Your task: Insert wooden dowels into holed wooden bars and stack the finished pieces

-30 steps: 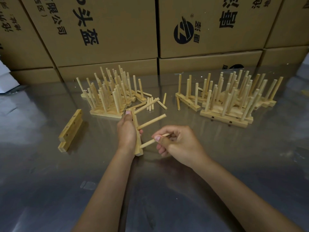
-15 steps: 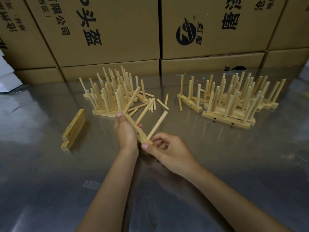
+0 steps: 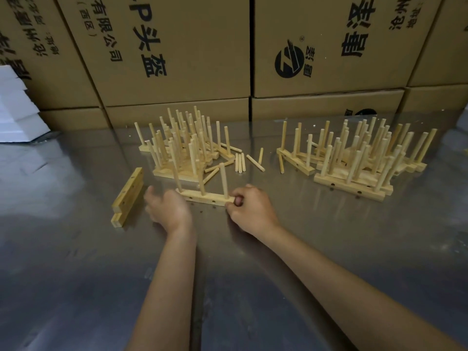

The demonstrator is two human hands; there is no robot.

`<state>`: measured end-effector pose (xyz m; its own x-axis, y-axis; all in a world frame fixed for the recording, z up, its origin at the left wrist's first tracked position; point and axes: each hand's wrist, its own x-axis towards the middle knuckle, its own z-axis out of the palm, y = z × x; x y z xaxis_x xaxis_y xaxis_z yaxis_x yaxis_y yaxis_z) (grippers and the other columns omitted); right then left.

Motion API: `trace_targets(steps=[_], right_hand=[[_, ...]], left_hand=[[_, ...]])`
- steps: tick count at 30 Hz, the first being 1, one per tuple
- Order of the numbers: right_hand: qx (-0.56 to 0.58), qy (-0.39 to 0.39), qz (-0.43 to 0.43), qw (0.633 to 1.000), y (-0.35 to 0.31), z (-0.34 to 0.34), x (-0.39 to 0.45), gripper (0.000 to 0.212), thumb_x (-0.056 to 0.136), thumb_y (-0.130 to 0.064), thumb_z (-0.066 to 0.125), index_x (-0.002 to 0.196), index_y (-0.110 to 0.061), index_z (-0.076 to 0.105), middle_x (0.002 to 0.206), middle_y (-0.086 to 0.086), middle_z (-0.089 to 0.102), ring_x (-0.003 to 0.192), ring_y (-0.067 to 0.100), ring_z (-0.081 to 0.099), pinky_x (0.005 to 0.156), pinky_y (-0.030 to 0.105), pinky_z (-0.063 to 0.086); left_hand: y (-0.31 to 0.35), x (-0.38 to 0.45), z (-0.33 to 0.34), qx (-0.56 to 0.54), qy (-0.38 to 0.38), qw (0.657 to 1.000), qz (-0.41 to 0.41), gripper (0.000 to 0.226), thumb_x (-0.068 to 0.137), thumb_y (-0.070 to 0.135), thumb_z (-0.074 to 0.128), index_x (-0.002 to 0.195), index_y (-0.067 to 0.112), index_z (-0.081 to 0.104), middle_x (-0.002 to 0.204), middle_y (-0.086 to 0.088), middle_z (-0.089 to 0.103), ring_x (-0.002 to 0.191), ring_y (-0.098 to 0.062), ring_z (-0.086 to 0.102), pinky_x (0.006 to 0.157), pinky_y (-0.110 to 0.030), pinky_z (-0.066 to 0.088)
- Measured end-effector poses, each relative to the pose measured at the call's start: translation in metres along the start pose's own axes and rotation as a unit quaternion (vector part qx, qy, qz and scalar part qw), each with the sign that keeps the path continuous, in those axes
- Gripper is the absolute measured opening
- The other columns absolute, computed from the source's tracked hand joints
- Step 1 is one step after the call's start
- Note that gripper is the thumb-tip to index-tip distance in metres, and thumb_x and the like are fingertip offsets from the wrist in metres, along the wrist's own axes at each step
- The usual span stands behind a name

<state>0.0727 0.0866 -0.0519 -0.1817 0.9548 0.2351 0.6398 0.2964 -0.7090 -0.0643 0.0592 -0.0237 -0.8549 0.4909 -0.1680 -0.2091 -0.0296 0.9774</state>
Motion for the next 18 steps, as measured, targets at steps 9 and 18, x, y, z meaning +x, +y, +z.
trace_targets(steps=[9, 18], right_hand=[[0.02, -0.017, 0.129, 0.991, -0.038, 0.037, 0.042, 0.051, 0.081, -0.034, 0.069, 0.131, -0.032, 0.057, 0.106, -0.007, 0.072, 0.112, 0.016, 0.059, 0.105, 0.034, 0.034], [0.318, -0.082, 0.158, 0.931, -0.014, -0.079, -0.09, 0.016, 0.089, -0.007, 0.069, 0.101, -0.016, 0.075, 0.101, 0.005, 0.074, 0.092, 0.011, 0.064, 0.072, 0.008, 0.045]], left_hand=[[0.009, 0.007, -0.004, -0.023, 0.062, 0.998, 0.02, 0.043, 0.095, 0.005, 0.041, 0.137, 0.012, 0.048, 0.141, -0.016, 0.041, 0.132, -0.032, 0.038, 0.104, -0.033, 0.029], [0.028, -0.046, 0.003, -0.081, -0.078, 0.992, 0.063, 0.034, 0.098, 0.0, 0.041, 0.123, 0.021, 0.048, 0.096, 0.005, 0.051, 0.091, -0.011, 0.054, 0.087, -0.034, 0.042]])
